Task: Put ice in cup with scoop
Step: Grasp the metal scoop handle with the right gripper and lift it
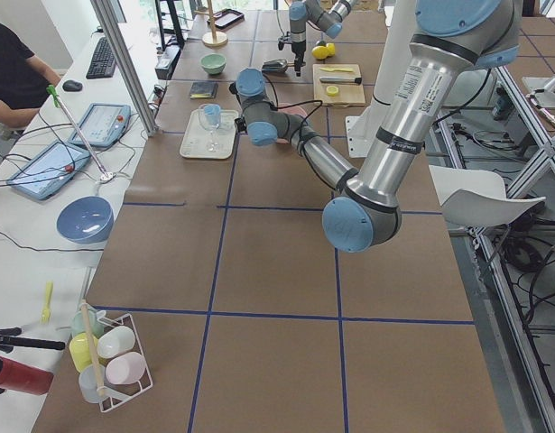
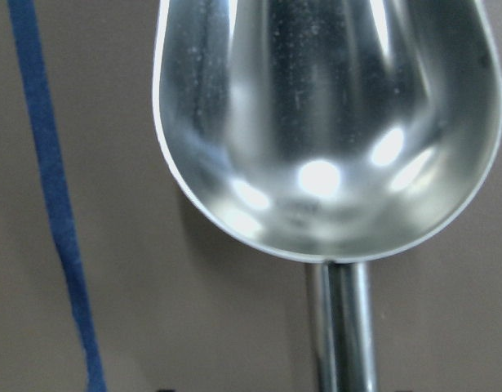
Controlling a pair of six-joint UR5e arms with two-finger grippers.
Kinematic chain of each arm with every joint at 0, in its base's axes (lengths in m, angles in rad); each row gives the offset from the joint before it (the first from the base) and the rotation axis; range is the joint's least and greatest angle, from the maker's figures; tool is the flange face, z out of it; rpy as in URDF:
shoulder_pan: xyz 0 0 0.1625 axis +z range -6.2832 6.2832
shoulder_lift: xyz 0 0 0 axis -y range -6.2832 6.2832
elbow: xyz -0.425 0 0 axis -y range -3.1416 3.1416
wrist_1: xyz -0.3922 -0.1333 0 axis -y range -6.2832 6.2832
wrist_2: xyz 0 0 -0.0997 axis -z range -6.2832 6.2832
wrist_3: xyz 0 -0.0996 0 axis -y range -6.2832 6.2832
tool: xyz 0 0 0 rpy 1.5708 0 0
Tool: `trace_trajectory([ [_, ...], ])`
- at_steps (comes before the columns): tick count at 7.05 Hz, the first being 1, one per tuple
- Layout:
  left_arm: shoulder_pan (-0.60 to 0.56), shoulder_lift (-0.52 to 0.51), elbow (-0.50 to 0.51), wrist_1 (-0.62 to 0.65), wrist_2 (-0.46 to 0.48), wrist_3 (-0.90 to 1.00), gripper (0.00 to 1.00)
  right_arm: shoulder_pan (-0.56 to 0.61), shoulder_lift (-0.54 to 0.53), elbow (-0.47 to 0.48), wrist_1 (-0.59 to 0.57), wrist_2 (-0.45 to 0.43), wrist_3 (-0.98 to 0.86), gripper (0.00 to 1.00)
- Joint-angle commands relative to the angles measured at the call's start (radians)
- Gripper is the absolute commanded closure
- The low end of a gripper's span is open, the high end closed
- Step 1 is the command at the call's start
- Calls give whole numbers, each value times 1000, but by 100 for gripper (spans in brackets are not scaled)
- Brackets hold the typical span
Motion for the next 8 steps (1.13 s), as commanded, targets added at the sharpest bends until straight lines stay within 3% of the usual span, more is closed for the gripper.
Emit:
trace_trajectory([
  [1,0,-6,1,-1,0,0,0,36,2,-8,-1,2,-5,9],
  [2,0,-8,0,1,0,0,0,36,2,-3,-1,2,-2,13],
  [4,0,-8,-2,-1,0,0,0,42,2,0,-1,4,-1,34],
  [5,0,-9,-5,-1,0,0,0,45,2,3,-1,5,-2,54],
  [6,0,-14,-5,-1,0,-1,0,49,-4,18,-3,5,-1,91],
  [7,0,-19,-3,-1,0,-1,0,61,-11,35,-3,7,-2,100],
  [8,0,-20,-3,-1,0,-1,0,81,-13,41,-4,26,-2,100],
])
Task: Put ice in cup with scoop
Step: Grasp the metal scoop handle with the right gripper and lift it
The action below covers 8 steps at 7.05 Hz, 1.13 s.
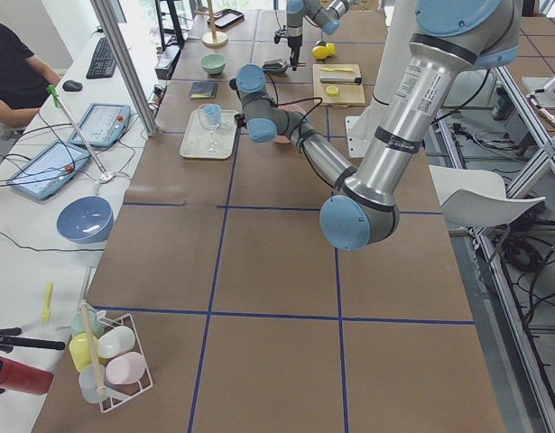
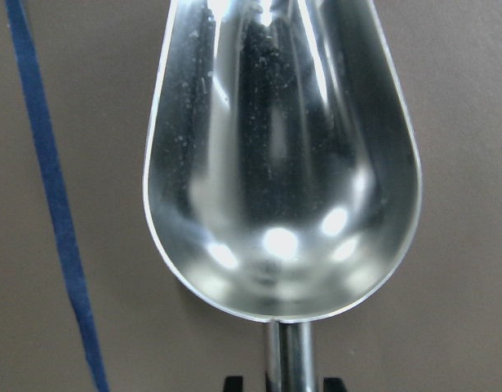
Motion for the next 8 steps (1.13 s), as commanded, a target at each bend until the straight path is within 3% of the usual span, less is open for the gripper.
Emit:
trace_trajectory([
  [1,0,-5,0,2,2,0,0,63,-6,16,-1,56,-2,100],
  [4,0,-5,-1,0,0,0,0,170,2,69,-44,110,-13,100],
  [6,-2,-17,-13,2,0,0,0,203,9,118,-66,98,-16,100],
  [8,-2,-17,-21,2,0,0,0,238,93,114,-101,105,-31,100],
])
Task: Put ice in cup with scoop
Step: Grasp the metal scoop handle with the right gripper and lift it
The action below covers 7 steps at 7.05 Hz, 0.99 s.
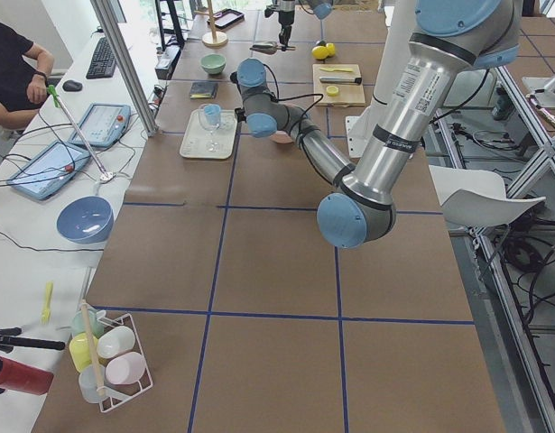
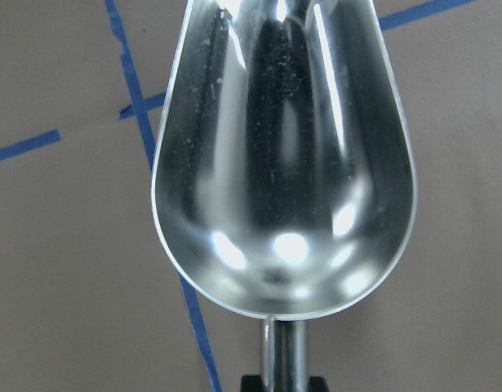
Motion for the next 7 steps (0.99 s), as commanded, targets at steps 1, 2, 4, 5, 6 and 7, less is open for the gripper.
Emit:
trace_trajectory([
  [1,-1,-1,-6,0,0,0,0,58,89,5,-60,9,-44,100],
  [2,-1,-1,-6,0,0,-2,0,77,112,8,-97,9,-96,100],
  [4,-1,-1,-6,0,0,-2,0,140,90,14,-102,17,-289,100],
  [5,1,-1,-5,0,0,-2,0,152,79,28,-102,14,-311,100],
  [6,1,-3,-5,0,0,-2,0,161,80,31,-100,3,-431,100],
  [7,1,-4,-5,0,0,-2,0,184,83,33,-100,0,-577,100],
])
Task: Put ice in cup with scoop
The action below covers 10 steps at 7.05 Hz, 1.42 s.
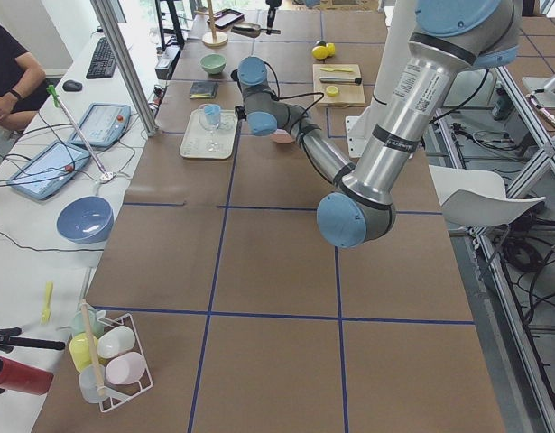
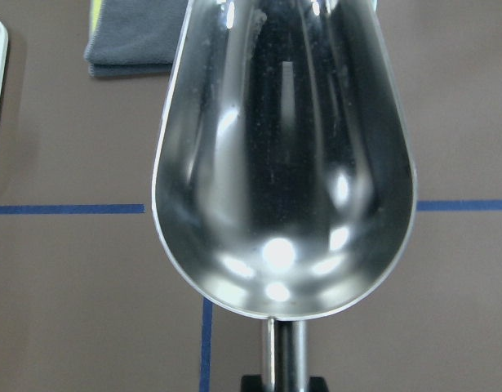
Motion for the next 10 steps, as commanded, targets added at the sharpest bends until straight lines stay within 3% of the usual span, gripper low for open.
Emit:
trace_trajectory([
  [1,0,-5,0,0,0,0,0,42,13,16,6,-9,-192,100],
  [4,38,-8,17,-2,15,8,0,30,-24,25,-44,46,-514,100],
  [5,69,-2,16,0,108,56,0,18,-22,48,-131,52,-607,100],
  [7,119,50,13,0,138,90,0,-20,-13,93,-295,49,-723,100],
  [9,204,63,11,0,243,112,0,-40,-8,120,-337,34,-804,100],
  [10,244,63,15,2,265,113,0,-42,28,127,-425,18,-920,100],
])
